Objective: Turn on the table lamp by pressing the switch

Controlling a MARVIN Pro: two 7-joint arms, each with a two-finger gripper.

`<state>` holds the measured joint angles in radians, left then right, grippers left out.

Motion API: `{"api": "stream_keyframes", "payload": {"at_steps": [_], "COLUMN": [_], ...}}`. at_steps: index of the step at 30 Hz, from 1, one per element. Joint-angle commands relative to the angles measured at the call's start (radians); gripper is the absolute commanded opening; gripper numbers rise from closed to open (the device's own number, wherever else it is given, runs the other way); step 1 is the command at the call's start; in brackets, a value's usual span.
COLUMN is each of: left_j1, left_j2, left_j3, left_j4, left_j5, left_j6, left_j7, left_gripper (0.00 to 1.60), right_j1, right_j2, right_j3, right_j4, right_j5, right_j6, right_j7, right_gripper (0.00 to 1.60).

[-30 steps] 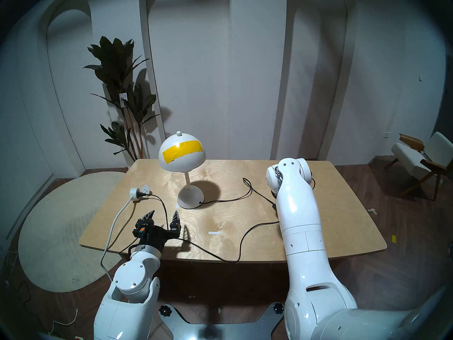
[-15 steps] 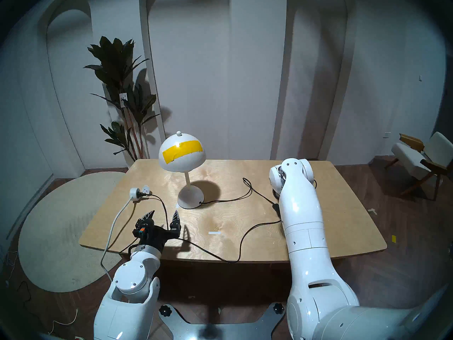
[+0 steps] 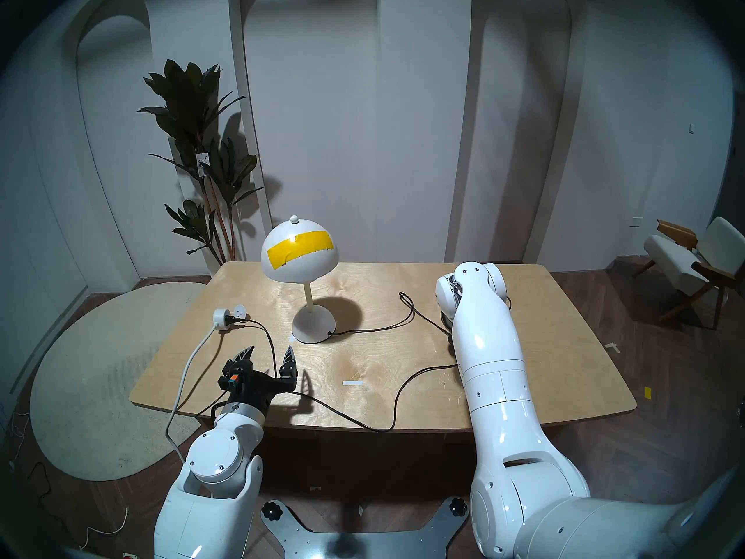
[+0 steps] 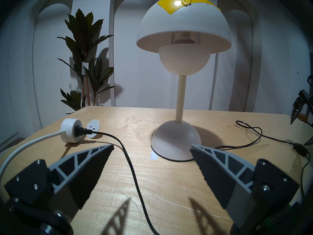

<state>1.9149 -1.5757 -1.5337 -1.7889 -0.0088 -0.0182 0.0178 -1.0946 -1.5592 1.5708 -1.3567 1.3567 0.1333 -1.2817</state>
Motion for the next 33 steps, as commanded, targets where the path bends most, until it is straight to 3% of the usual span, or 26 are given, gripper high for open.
{"api": "stream_keyframes", "payload": {"at_steps": [1, 30, 33], "left_j1": [-0.006, -0.006, -0.006], "left_j2": [0.0, 0.0, 0.0], "left_j3": [0.0, 0.0, 0.0], "left_j4": [-0.021, -0.021, -0.021], "left_j5": [0.0, 0.0, 0.0], "left_j6": [-0.004, -0.004, -0.004], "left_j7": [-0.001, -0.001, -0.001], "left_gripper": [1.6, 1.6, 1.6], "right_j1": [0.035, 0.1, 0.103], "right_j2": [-0.001, 0.007, 0.003], "right_j3": [0.0, 0.005, -0.001], "right_j4": [-0.01, 0.144, 0.119], "right_j5": [-0.003, 0.009, 0.017], "right_j6": [-0.009, -0.017, 0.001], "right_j7": [0.008, 0.059, 0.053], "right_gripper": [1.6, 1.6, 1.6]}}
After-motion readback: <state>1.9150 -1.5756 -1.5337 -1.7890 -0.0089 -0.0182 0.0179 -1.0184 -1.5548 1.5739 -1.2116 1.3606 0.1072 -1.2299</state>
